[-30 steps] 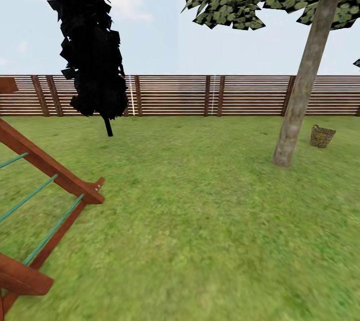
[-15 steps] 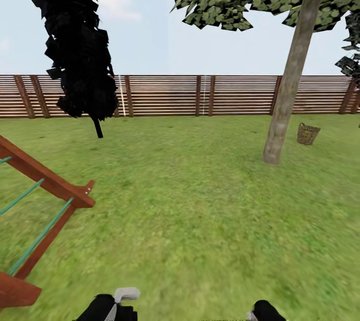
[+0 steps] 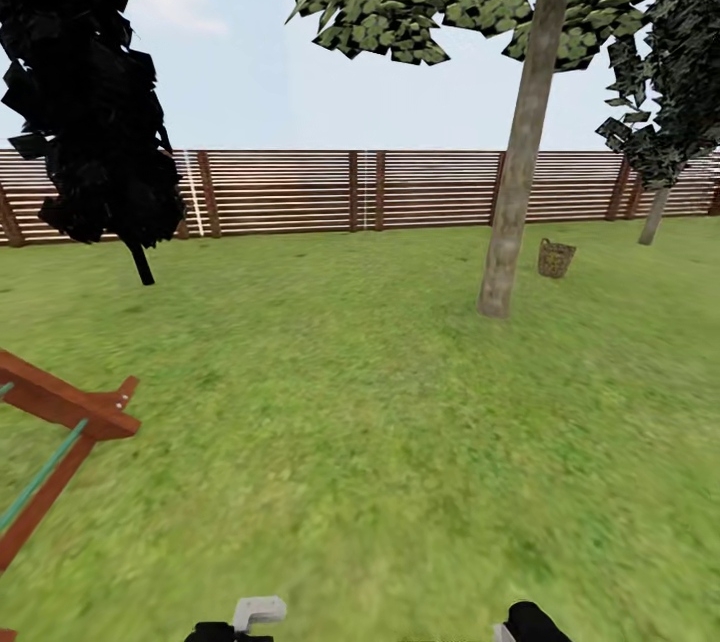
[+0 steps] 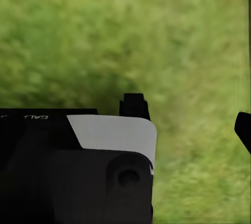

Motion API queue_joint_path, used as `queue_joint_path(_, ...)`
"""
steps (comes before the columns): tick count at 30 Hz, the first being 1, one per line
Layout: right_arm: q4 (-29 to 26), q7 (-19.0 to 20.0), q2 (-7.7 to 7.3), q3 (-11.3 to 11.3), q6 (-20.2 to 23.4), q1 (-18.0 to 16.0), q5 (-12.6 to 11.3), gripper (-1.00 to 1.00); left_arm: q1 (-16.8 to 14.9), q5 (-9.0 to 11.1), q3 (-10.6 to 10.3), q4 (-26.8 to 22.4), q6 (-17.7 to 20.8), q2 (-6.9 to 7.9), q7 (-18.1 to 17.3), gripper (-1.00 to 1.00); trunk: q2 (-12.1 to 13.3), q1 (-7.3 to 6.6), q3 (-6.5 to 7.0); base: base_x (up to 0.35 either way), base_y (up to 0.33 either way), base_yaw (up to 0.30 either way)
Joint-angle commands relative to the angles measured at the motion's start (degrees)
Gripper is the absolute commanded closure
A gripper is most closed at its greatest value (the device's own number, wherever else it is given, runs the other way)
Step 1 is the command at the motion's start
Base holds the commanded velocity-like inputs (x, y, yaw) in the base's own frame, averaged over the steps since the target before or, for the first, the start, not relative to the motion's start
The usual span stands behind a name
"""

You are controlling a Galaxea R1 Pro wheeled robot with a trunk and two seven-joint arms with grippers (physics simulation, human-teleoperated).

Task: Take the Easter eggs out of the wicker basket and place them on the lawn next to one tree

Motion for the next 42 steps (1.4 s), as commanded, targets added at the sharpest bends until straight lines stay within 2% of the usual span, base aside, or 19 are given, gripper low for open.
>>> queue_joint_path(1,-0.1,0.0,-0.04,0.0,0.3,0.0,0.0,-1.00,0.0,0.1,0.1,-0.1,0.3,-0.01,-0.1,-1.00,0.0,0.00,-0.06,0.000,0.000,-0.289)
queue_joint_path(7,-0.1,0.0,-0.03,-0.1,0.1,0.0,-0.1,-1.00,0.0,0.2,0.1,0.0,0.3,-0.02,-0.1,-1.00,0.0,0.00,-0.11,0.000,0.000,-0.287)
queue_joint_path(13,0.5,0.0,-0.12,-0.3,-2.3,0.0,-0.1,-1.00,0.0,0.2,0.1,0.0,0.3,-0.02,-0.1,-1.00,0.0,0.00,-0.36,0.000,0.000,-0.271)
queue_joint_path(22,0.9,0.0,-0.22,-3.5,-2.5,0.0,-0.2,-1.00,0.0,0.2,0.1,0.0,0.3,0.05,-0.1,-1.00,0.0,0.00,-0.79,0.000,0.000,-0.268)
queue_joint_path(26,1.1,-0.2,-0.12,-3.7,-2.6,0.0,-0.1,-1.00,0.0,0.2,0.1,0.0,0.3,0.06,-0.2,-1.00,0.0,0.00,-0.98,0.000,0.000,-0.267)
queue_joint_path(29,2.5,-1.8,0.18,-3.7,-4.4,0.0,0.1,-1.00,0.0,0.1,0.1,0.5,0.4,0.05,-0.2,-1.00,0.0,0.00,-1.16,0.000,0.000,-0.249)
queue_joint_path(30,3.9,-2.4,0.26,-3.7,-6.2,0.0,0.1,-1.00,0.0,0.1,0.1,1.5,0.4,0.01,-0.2,-1.00,0.0,0.00,-1.23,0.000,0.000,-0.224)
queue_joint_path(33,5.1,-2.6,0.09,-3.7,-7.8,0.0,0.1,-1.00,0.0,0.1,0.1,1.9,0.4,0.00,-0.2,-1.00,0.0,0.00,-1.44,0.000,0.000,-0.214)
queue_joint_path(42,5.7,-2.6,0.23,-3.7,-8.6,0.4,0.0,-1.00,0.0,0.1,0.1,2.1,0.4,-0.01,-0.2,-1.00,0.0,0.00,-2.21,0.000,0.000,-0.119)
